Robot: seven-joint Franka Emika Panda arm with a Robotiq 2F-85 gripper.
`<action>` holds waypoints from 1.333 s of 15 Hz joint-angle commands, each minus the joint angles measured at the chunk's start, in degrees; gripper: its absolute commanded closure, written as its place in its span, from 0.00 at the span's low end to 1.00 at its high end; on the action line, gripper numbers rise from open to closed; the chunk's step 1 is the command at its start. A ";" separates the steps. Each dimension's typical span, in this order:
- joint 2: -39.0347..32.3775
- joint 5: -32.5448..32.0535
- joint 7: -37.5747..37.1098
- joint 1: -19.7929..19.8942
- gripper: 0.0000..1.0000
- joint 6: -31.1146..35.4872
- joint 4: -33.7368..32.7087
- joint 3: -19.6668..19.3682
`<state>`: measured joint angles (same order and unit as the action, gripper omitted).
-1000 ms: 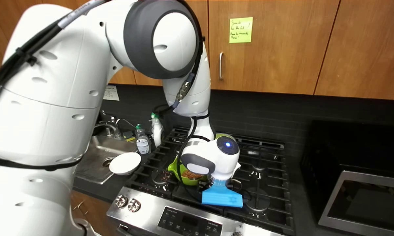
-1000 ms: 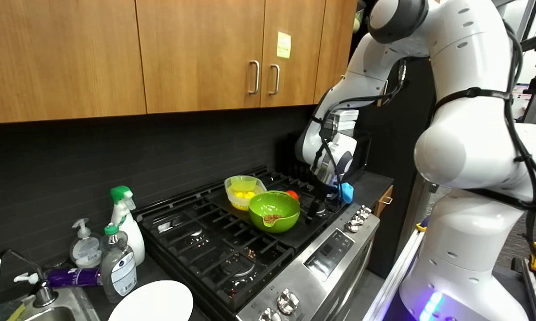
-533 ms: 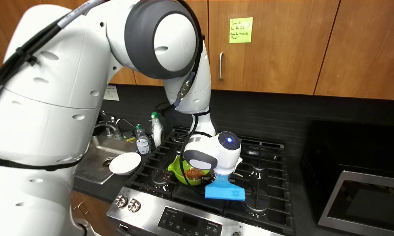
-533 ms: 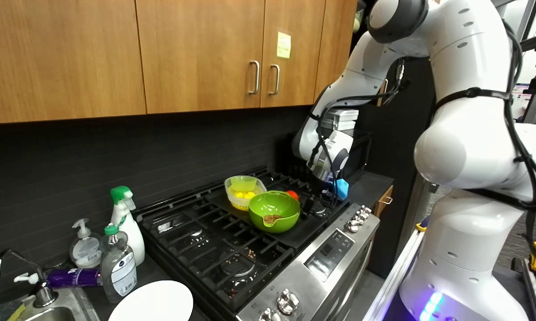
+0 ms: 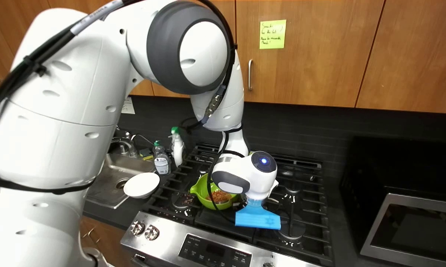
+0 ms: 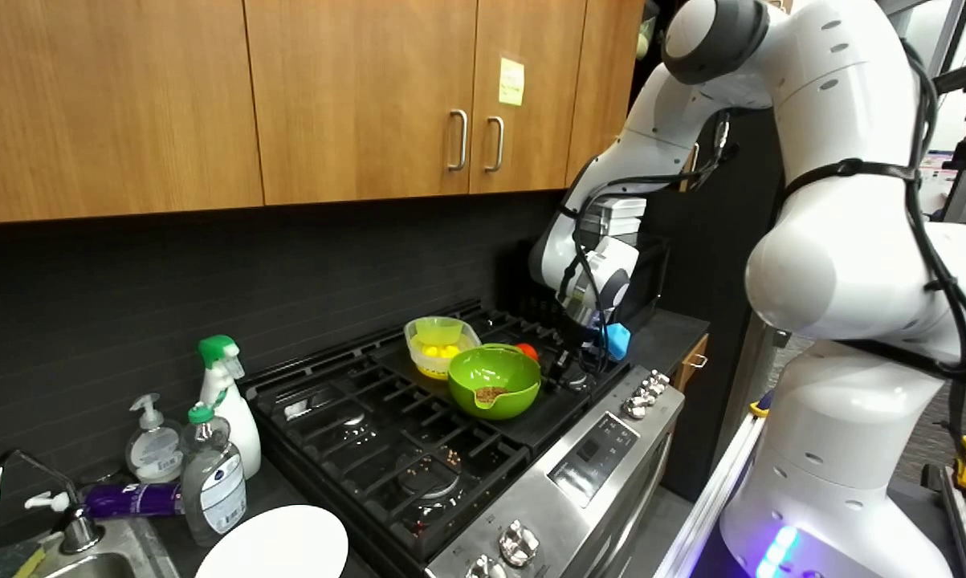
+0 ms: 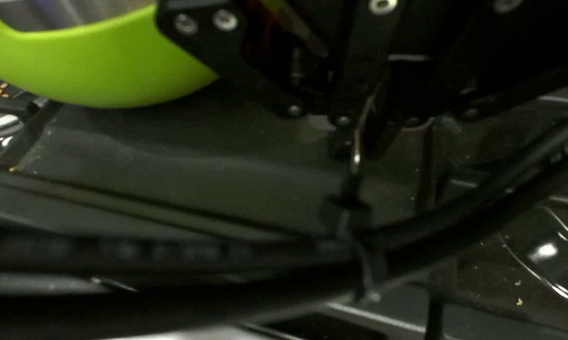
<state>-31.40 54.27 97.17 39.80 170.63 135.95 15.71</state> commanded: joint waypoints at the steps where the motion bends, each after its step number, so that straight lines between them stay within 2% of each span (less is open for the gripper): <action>1: -2.37 2.67 1.17 1.73 1.00 0.97 -1.34 2.02; 5: -2.29 3.90 -0.29 0.52 0.99 2.48 -0.10 2.02; 6: 1.88 3.09 -2.63 -0.23 0.99 0.96 2.26 0.76; 7: 2.63 2.81 -4.70 -1.36 0.99 1.74 3.19 -0.12; 10: 3.47 7.18 -6.31 -0.77 0.99 7.15 4.34 2.44; 13: 4.24 9.95 -8.62 -1.62 0.99 9.73 5.44 2.91; 20: 9.89 9.88 -12.75 -2.58 0.99 11.36 9.13 2.03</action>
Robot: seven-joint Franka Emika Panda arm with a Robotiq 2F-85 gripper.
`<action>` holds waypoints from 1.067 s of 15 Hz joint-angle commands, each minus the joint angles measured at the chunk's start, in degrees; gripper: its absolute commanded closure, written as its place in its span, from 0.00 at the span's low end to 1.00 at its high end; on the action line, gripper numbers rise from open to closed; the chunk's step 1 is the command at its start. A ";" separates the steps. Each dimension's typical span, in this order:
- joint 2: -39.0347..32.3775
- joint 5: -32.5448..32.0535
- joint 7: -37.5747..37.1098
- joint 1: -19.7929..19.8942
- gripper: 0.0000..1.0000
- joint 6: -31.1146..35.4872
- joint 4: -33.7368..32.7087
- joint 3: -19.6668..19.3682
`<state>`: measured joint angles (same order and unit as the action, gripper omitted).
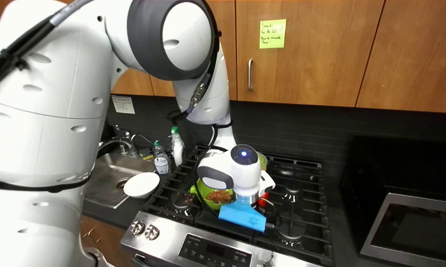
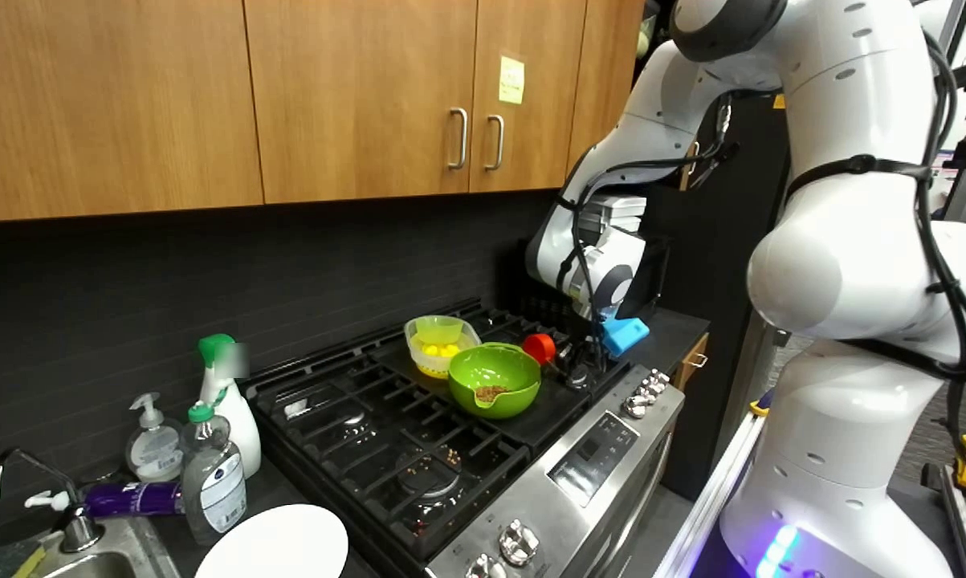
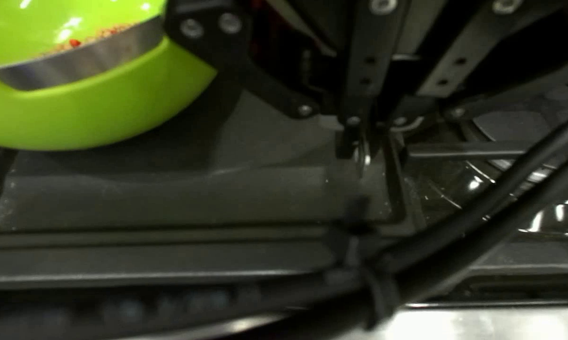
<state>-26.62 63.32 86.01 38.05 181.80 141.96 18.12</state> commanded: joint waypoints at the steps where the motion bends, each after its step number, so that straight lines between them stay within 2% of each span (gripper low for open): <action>1: 6.79 0.70 -1.66 -0.85 0.99 -0.06 4.10 -0.31; 8: 19.12 -0.74 -2.88 -2.92 0.99 -0.82 12.44 -0.66; 12: 23.46 -1.75 -4.01 -4.71 0.99 -0.26 17.02 -0.54; 15: 25.05 -3.94 -5.25 -6.21 0.99 0.19 20.72 -0.42; 16: 20.21 -1.85 -2.06 -7.08 0.99 1.70 17.11 -1.17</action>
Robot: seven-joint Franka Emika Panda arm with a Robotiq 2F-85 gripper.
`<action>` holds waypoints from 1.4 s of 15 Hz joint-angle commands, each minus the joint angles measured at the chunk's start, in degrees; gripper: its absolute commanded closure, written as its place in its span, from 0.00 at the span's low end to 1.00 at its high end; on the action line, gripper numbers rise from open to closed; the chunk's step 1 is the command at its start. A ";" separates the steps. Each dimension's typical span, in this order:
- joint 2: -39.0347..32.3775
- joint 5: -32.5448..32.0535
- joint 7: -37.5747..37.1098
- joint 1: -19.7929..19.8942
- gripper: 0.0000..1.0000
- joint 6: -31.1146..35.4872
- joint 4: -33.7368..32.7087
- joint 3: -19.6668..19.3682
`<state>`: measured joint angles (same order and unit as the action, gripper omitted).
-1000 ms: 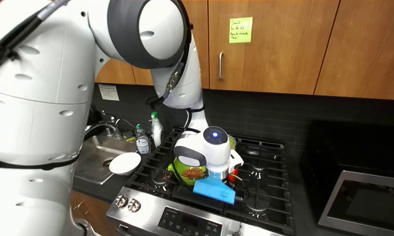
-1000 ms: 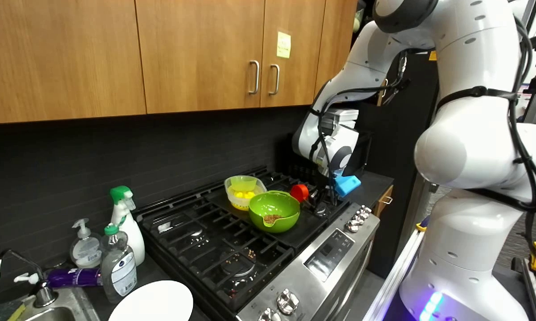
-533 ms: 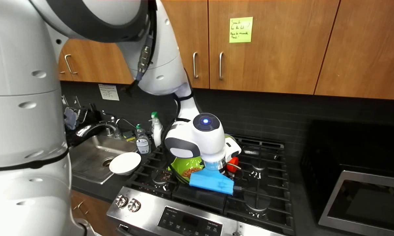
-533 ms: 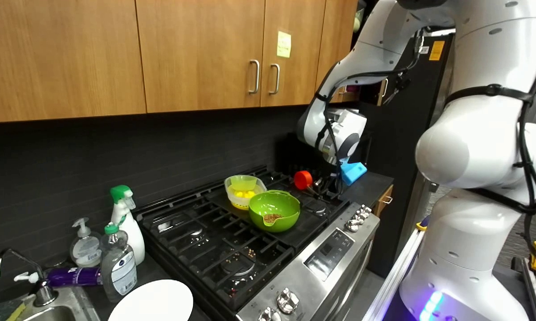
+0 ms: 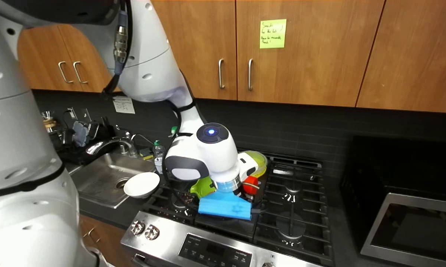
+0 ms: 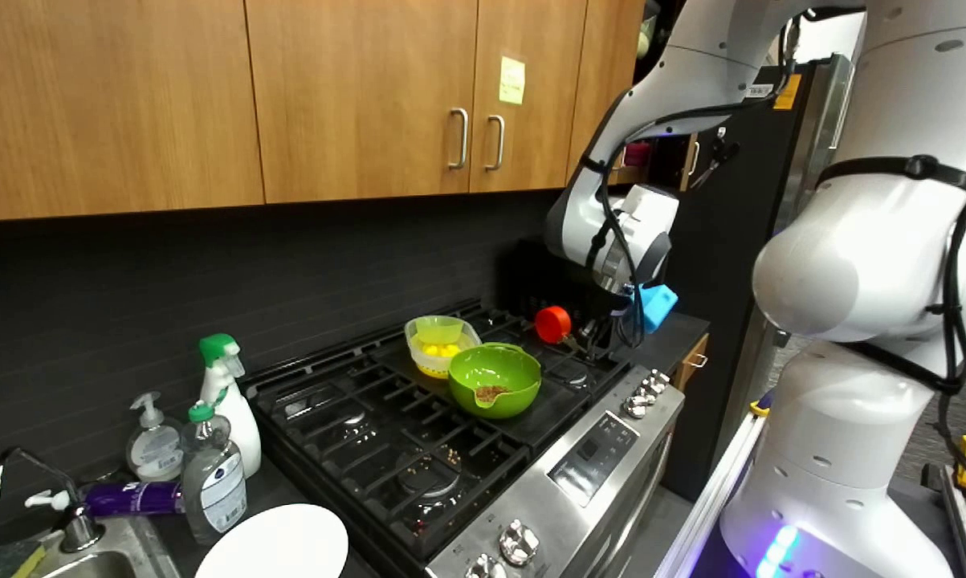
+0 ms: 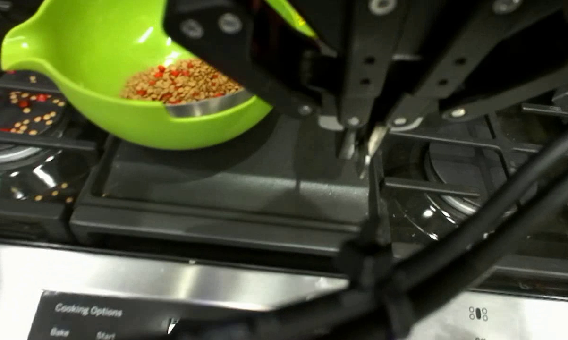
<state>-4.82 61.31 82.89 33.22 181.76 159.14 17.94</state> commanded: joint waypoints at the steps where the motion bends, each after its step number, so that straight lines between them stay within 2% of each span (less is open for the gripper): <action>1: -1.33 -0.07 0.90 -2.90 0.99 2.08 0.59 -0.89; 7: -1.90 1.45 1.99 -8.25 0.99 4.27 0.30 -1.64; 11: -2.71 4.65 5.85 -12.60 0.99 8.39 0.31 -2.57; 16: -5.42 13.32 14.61 -17.94 0.99 12.18 0.41 -4.10; 21: -6.98 23.98 24.03 -21.28 0.99 15.70 0.39 -3.61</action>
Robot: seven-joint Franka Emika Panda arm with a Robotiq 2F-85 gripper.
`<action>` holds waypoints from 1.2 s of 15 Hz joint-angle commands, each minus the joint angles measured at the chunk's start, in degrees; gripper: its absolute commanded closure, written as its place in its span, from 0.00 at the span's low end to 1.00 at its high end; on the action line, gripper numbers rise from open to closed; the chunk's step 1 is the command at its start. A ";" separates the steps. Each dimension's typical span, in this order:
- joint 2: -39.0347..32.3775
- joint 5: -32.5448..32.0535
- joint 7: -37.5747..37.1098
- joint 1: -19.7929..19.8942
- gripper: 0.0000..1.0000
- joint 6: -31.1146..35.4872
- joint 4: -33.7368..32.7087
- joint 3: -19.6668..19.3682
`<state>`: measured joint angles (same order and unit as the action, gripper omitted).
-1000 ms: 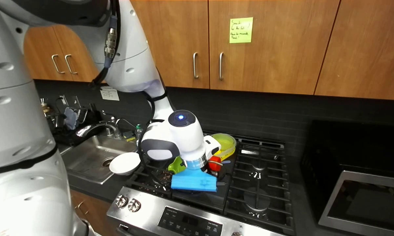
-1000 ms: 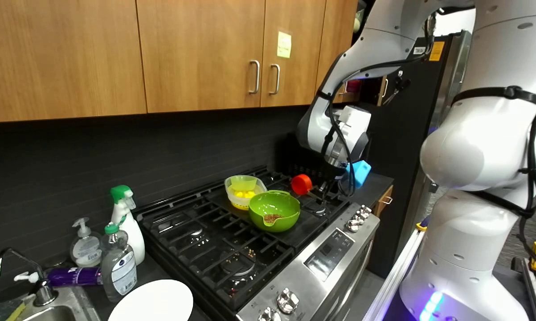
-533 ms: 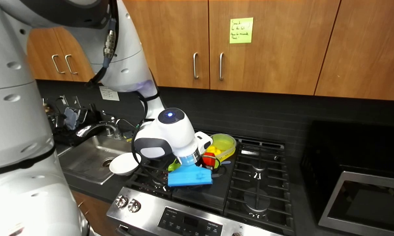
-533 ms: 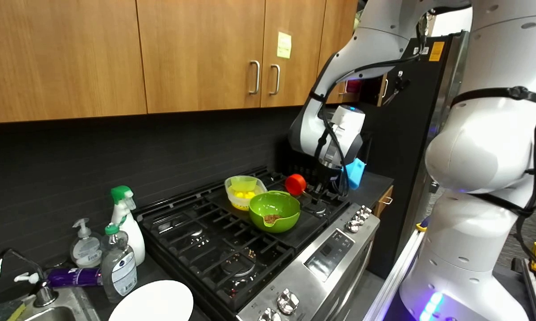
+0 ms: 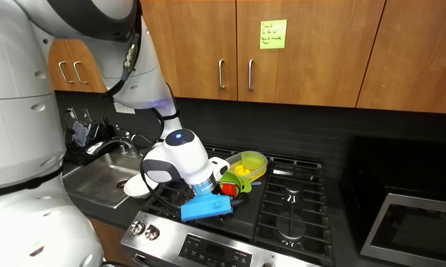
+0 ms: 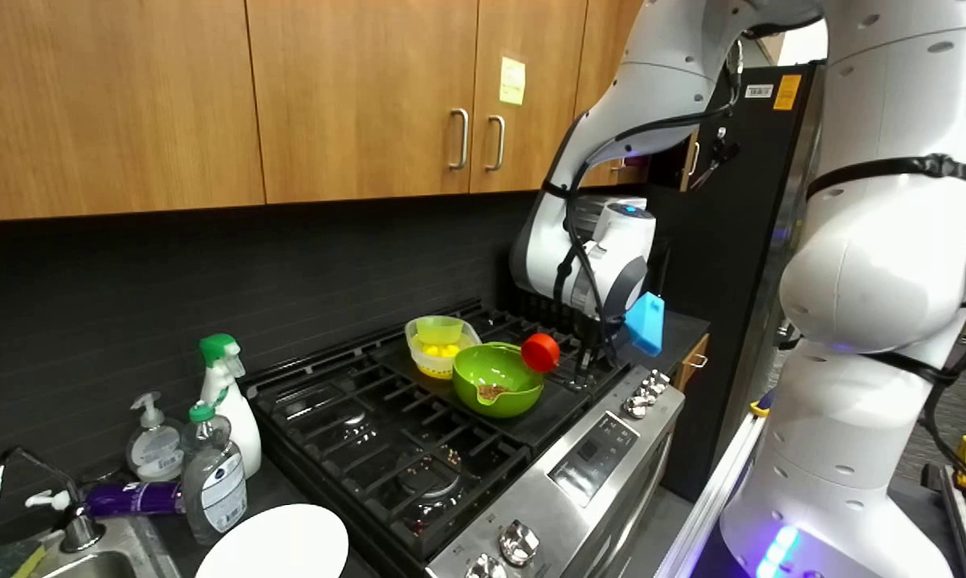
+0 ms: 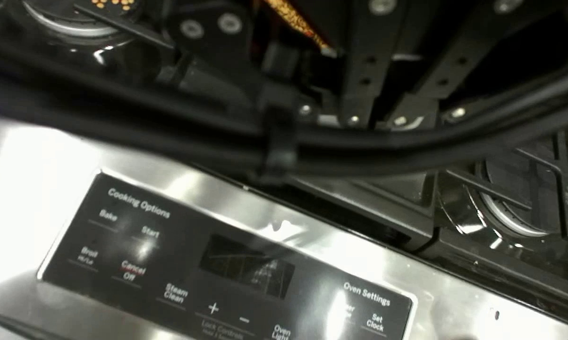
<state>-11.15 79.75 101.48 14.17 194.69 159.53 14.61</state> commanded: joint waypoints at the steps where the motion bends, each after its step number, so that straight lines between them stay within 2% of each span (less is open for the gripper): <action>1: -0.57 7.54 7.27 -2.64 0.99 3.42 0.00 -0.08; 4: 0.10 13.53 13.21 -3.36 0.99 5.11 -0.05 0.74; 5: 1.48 16.15 17.34 -8.35 0.99 3.16 -0.10 -5.56; 6: 1.56 17.85 19.42 -9.12 0.99 3.25 -0.22 -6.21; 7: 1.69 19.39 21.70 -11.45 0.99 3.22 -0.42 -8.83; 10: 2.40 23.28 26.99 -14.00 0.99 3.17 -0.09 -11.31; 14: 3.37 29.97 34.55 -13.25 0.99 3.13 -0.19 -10.08; 18: 7.28 37.88 42.59 -12.64 0.99 3.17 0.14 -9.29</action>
<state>-9.09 112.01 137.59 1.35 197.81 158.75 4.86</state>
